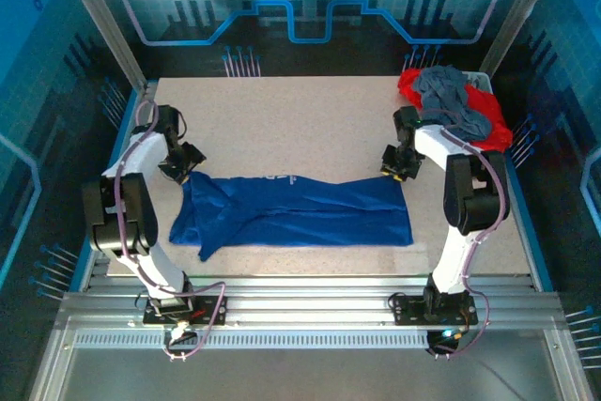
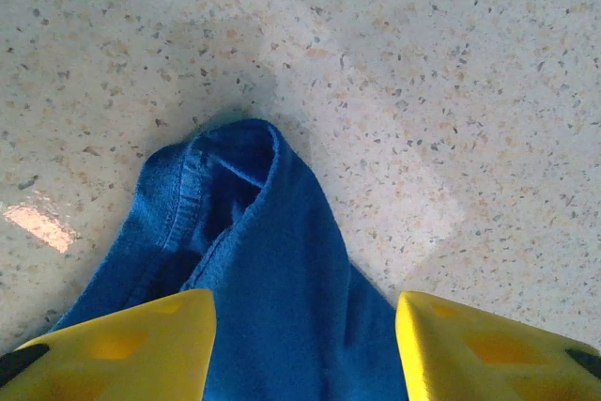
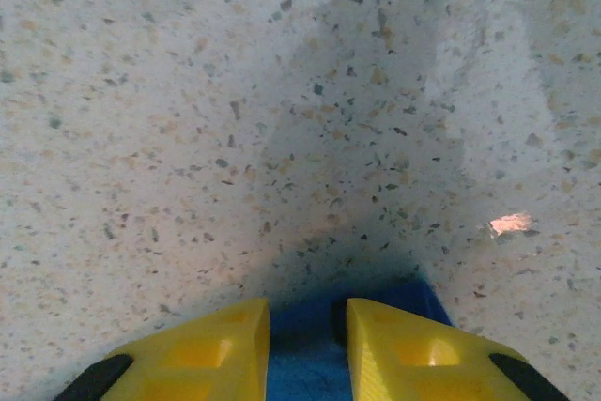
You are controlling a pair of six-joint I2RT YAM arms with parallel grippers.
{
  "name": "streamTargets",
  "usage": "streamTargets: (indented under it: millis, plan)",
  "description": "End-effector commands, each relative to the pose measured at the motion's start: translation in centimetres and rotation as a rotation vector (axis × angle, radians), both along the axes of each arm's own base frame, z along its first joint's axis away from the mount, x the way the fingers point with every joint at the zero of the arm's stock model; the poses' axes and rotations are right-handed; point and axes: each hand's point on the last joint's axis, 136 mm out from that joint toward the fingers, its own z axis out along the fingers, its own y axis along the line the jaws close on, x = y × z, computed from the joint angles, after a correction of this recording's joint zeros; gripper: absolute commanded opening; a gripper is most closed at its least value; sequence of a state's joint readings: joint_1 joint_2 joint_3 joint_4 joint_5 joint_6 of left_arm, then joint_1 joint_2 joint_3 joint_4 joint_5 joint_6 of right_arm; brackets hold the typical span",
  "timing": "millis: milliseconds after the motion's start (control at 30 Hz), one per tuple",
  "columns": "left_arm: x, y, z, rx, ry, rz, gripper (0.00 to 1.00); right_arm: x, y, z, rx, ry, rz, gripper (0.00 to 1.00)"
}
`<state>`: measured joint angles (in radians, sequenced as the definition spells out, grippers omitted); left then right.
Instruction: Fold and stack the t-shirts
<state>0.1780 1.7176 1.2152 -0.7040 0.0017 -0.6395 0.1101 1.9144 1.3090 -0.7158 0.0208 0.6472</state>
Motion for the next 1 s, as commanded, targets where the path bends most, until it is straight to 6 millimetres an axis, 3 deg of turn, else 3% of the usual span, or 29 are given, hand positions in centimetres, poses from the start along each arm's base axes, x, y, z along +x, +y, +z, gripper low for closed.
streamTargets:
  millis: [0, 100, 300, 533, 700, 800, 900, 967]
  plan:
    - [0.4, 0.0, -0.4, -0.028, 0.004, -0.026, 0.55, 0.1, -0.3, -0.5, 0.006, 0.023, -0.014, 0.28]
    - [0.6, 0.0, -1.1, -0.034, 0.015, -0.03, 0.54, 0.2, -0.3, -0.4, 0.004, 0.016, -0.015, 0.24]
    - [0.7, 0.5, -1.9, -0.02, 0.034, -0.03, 0.49, 0.6, -0.5, 0.4, -0.008, -0.005, -0.022, 0.01]
    - [0.2, 2.0, -2.7, 0.053, 0.085, -0.021, 0.44, 0.8, -0.8, 1.0, -0.024, -0.015, -0.026, 0.0]
    - [1.1, 2.2, -3.3, 0.037, 0.066, -0.022, 0.43, 0.9, -1.0, 1.4, -0.034, -0.023, -0.034, 0.0]
    - [1.1, 2.4, -3.9, 0.037, 0.081, -0.01, 0.29, 1.0, -1.1, 1.8, -0.038, -0.035, -0.04, 0.0]
    - [0.7, 2.8, -4.5, 0.043, 0.111, 0.015, 0.05, 1.1, -1.4, 2.3, -0.044, -0.042, -0.048, 0.0]
    - [0.3, 3.2, -4.8, 0.057, 0.128, 0.031, 0.0, 1.2, -1.6, 2.5, -0.046, -0.044, -0.06, 0.0]
